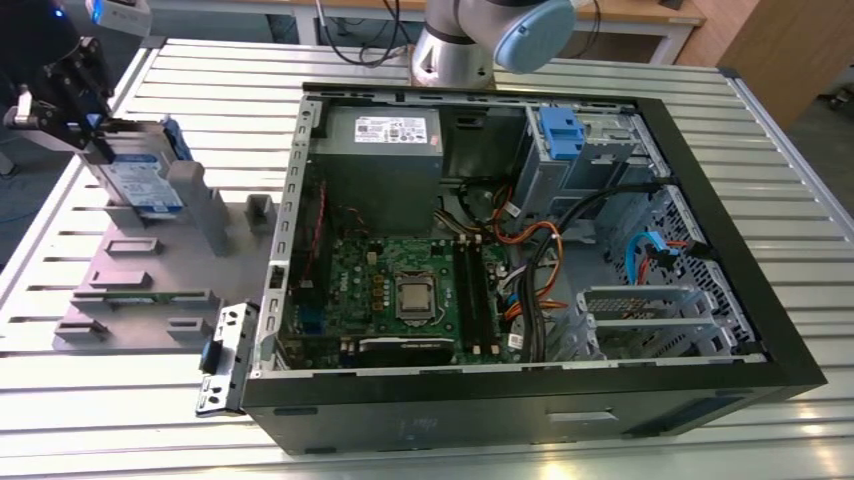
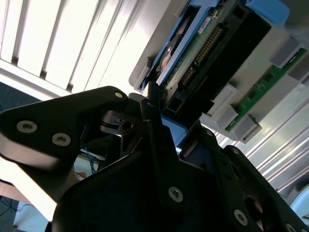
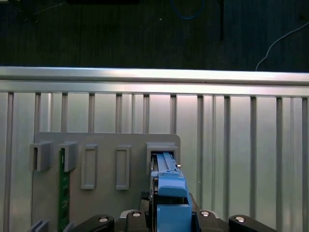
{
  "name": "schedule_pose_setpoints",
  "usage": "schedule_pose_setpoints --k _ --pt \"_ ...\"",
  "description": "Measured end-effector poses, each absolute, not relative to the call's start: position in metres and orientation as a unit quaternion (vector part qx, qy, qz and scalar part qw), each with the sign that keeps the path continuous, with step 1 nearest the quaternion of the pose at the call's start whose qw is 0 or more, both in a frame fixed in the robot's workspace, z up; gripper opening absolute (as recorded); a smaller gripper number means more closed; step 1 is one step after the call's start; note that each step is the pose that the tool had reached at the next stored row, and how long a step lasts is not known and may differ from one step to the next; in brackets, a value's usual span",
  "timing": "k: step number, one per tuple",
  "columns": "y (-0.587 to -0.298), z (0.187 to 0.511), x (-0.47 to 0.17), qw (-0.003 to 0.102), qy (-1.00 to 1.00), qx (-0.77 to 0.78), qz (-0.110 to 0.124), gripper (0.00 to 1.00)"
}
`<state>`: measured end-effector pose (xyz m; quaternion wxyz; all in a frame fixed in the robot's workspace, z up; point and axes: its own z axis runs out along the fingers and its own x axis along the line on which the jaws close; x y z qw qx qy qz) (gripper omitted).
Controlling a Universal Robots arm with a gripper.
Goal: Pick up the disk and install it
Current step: 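Pick up the disk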
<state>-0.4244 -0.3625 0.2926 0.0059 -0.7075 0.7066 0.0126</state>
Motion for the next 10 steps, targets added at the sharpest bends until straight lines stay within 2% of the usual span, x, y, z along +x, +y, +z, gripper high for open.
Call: schedule_pose_setpoints --k 10 --pt "-0.3625 0.2950 -0.4244 0.006 0.707 -0.707 0.013 0.37"
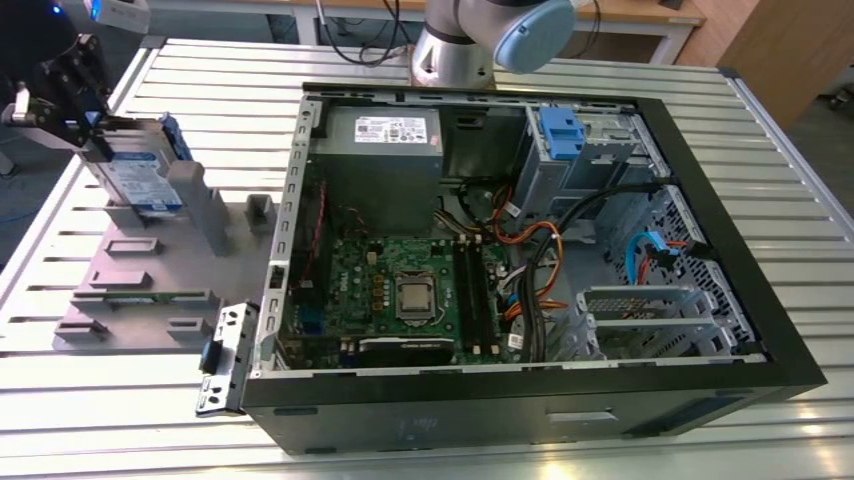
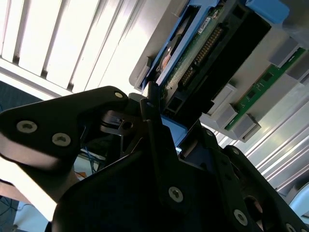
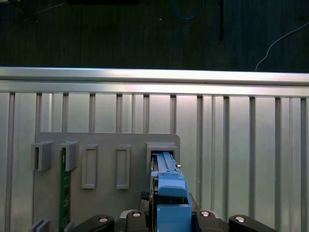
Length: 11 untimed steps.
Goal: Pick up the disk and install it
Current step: 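Pick up the disk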
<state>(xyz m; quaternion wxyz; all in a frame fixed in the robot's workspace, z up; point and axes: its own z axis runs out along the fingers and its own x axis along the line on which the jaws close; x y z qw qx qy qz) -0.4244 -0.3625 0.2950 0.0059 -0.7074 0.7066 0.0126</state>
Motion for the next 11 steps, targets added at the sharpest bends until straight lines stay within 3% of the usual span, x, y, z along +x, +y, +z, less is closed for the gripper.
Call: schedule_pose_setpoints --k 11 --pt "-0.3625 0.2971 -0.4244 0.006 0.707 -0.707 0.013 0.37"
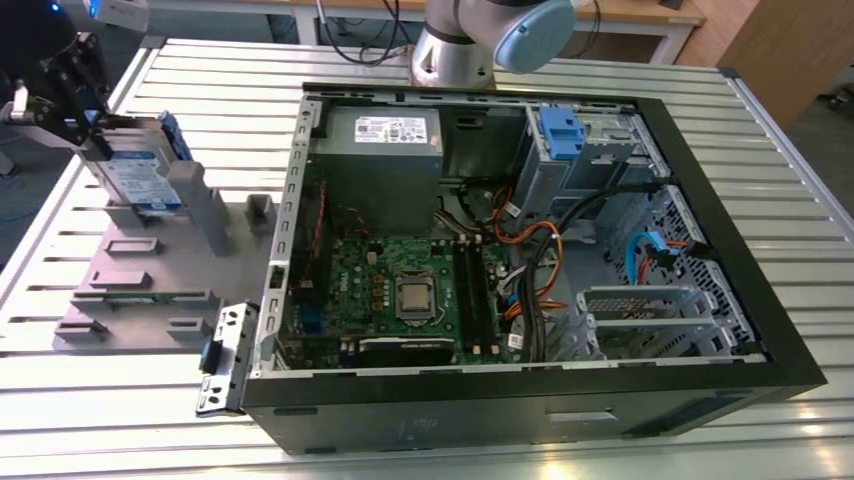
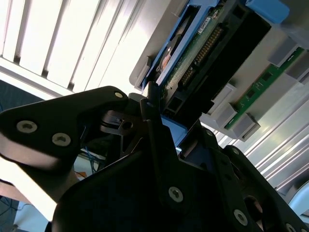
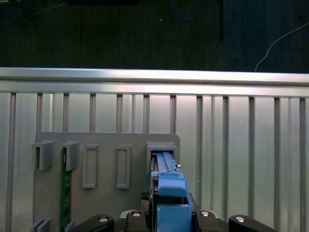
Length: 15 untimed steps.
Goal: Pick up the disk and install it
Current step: 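Pick up the disk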
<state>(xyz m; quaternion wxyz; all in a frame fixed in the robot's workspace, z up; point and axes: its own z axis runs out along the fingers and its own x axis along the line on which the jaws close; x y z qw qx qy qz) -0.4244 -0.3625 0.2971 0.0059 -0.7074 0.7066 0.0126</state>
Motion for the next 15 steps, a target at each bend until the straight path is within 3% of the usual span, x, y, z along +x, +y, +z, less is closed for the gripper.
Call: schedule_pose_setpoints --k 15 --pt "-0.3624 0.3006 -0.4245 0.006 0.707 -0.707 0.013 0.37"
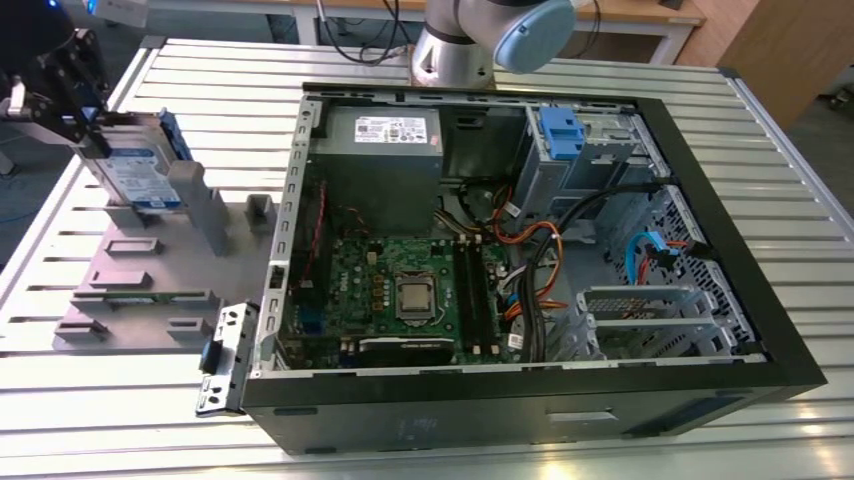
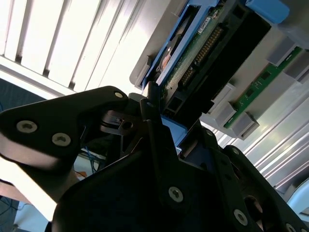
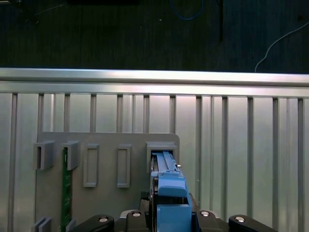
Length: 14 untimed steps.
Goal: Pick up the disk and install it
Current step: 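Pick up the disk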
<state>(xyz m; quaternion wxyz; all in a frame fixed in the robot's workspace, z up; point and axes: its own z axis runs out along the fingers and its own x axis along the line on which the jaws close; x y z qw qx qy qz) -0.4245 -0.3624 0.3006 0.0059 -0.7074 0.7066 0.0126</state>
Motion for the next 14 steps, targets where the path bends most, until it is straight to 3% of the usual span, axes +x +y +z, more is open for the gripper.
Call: schedule_pose_setpoints --k 14 --pt "-0.3624 0.3034 -0.4244 0.006 0.707 -0.707 0.013 0.37"
